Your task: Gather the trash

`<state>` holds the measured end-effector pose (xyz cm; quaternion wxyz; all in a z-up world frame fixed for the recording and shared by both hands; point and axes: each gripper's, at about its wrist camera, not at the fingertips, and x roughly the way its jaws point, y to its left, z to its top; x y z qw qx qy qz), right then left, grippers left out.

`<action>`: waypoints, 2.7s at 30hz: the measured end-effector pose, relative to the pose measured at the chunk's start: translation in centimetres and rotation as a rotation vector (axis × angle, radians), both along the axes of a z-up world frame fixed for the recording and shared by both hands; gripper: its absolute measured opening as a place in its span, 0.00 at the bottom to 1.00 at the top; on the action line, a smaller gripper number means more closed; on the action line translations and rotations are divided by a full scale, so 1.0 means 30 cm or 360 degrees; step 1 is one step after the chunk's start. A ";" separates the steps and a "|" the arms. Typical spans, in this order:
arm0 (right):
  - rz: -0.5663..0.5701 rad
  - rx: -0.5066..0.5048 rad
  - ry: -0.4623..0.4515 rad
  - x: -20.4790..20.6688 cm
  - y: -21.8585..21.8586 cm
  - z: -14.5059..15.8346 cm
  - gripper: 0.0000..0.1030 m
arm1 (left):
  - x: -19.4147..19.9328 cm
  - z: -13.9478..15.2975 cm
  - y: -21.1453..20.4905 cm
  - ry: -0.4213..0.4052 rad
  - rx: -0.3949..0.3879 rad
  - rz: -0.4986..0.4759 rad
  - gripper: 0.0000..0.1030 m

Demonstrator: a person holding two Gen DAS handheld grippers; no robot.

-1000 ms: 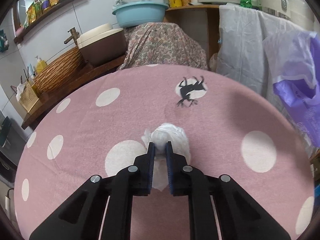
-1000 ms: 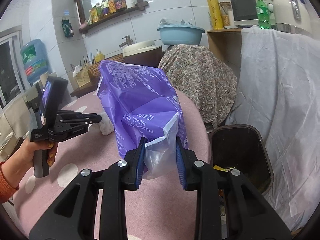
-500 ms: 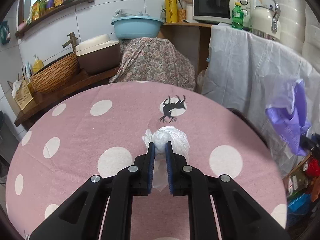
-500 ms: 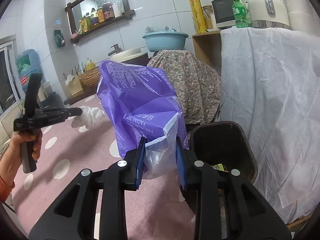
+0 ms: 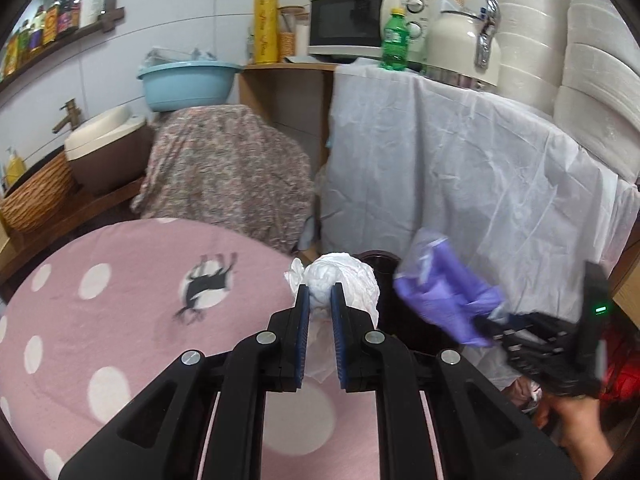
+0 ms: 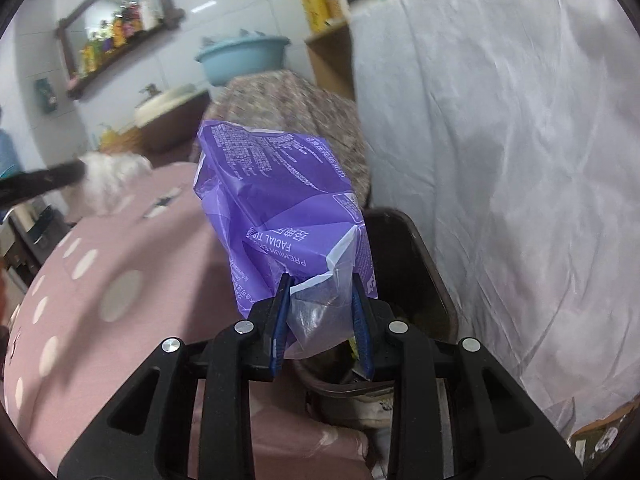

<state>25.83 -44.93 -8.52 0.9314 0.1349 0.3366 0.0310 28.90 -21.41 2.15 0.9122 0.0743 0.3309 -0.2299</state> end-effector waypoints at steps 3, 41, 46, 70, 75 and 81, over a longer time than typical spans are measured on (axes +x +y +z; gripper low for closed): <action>-0.0047 0.0043 0.0095 0.077 -0.037 -0.101 0.34 | 0.026 -0.023 -0.089 0.0042 0.0003 -0.0039 0.12; -0.0244 -0.0160 -0.0110 -0.344 -0.055 -0.098 0.93 | -0.039 -0.146 -0.360 -0.0064 0.0130 -0.0190 0.95; -0.0287 -0.0236 -0.0175 -0.415 -0.010 -0.044 0.94 | -0.173 -0.084 -0.227 -0.0237 0.0107 -0.0155 0.95; 0.0223 -0.0296 -0.0688 -0.765 0.656 0.324 0.94 | -0.783 0.027 0.535 -0.0619 0.0008 0.0507 0.95; 0.0290 -0.0269 -0.0758 -0.835 0.717 0.351 0.94 | -0.902 0.002 0.623 -0.0644 -0.0019 0.0622 0.95; 0.0345 -0.0295 -0.0800 -0.895 0.779 0.349 0.94 | -1.012 -0.026 0.696 -0.0713 -0.0040 0.0794 0.95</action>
